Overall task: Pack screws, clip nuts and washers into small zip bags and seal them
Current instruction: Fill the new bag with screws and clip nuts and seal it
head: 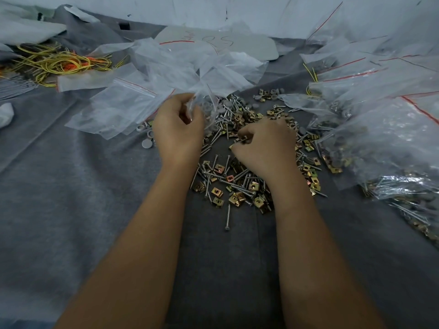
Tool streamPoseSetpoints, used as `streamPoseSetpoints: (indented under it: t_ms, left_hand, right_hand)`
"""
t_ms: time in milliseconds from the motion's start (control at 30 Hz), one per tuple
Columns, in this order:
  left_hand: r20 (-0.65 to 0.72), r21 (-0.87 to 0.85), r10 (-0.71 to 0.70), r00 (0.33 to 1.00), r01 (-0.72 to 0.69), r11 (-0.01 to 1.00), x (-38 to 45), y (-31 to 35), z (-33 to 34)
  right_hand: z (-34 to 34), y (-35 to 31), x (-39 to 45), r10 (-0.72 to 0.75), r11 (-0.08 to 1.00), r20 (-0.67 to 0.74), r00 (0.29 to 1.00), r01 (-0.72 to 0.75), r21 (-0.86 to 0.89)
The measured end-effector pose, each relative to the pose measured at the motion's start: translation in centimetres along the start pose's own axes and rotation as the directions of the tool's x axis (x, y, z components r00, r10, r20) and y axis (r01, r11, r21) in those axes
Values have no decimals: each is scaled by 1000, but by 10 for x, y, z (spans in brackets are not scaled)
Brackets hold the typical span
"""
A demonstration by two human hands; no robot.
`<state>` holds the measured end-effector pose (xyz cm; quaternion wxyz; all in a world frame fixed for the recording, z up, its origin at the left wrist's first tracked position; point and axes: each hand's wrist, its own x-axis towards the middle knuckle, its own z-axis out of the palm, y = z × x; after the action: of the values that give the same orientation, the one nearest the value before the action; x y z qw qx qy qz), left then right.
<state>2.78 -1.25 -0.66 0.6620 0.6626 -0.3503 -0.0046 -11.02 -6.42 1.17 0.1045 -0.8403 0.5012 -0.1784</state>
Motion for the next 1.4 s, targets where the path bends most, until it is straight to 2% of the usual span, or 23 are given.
streamPoseSetpoints:
  t_ms: [67,233,300,367,467,533,733,833,933,1000,1100,1233,1333,1400]
  left_hand:
    - [-46,33,11,999,-9,999,2,-2,-1]
    - [26,52,-35,999,33,998,-1,-2,-2]
    - [59,47,-50,997,48,998,-2,0,-2]
    - [81,10,-68,994,67,998,-3,2,-2]
    - [113,-85,-91,989,101,991,-4,7,-1]
    - [133,-125,-106,985,122,985,-5,9,-1]
    - [168,-154,-127,978,153,976,-4,9,-1]
    - [155,-126,-133,979,153,980,-4,8,-1]
    - [198,-108,-119,973,142,984,-4,8,-1]
    - [236,-92,-84,968,108,990,-5,9,-2]
    - [227,-79,-87,970,107,991,-5,9,-2]
    - [11,-111,-167,986,167,980,0,7,-4]
    - [-109,-196,-208,972,184,963,2,9,-5]
    - [-125,-222,-206,971,175,959,2,9,-5]
  right_hand:
    - [1,0,0,-34,998,45,998,37,-55]
    - [3,4,2,-35,974,-7,999,36,226]
    - [4,4,1,-11,966,-63,998,27,256]
    - [5,6,2,11,984,-101,995,7,177]
    - [4,6,3,4,999,-44,999,-2,36]
    - [3,4,2,-28,1000,-46,999,28,-3]
    - [5,0,1,-95,995,-175,980,86,-58]
    - [6,-3,1,-70,989,-287,955,103,104]
    - [3,-12,-1,-37,906,-407,913,203,373]
    - [4,-17,-3,-72,865,-428,901,270,423]
    - [10,-21,-3,-161,881,-352,922,294,370]
    - [14,-18,2,-111,886,-293,950,228,403]
    - [19,-18,5,-185,935,-188,965,231,268]
    - [23,-18,7,-295,947,-38,955,297,122]
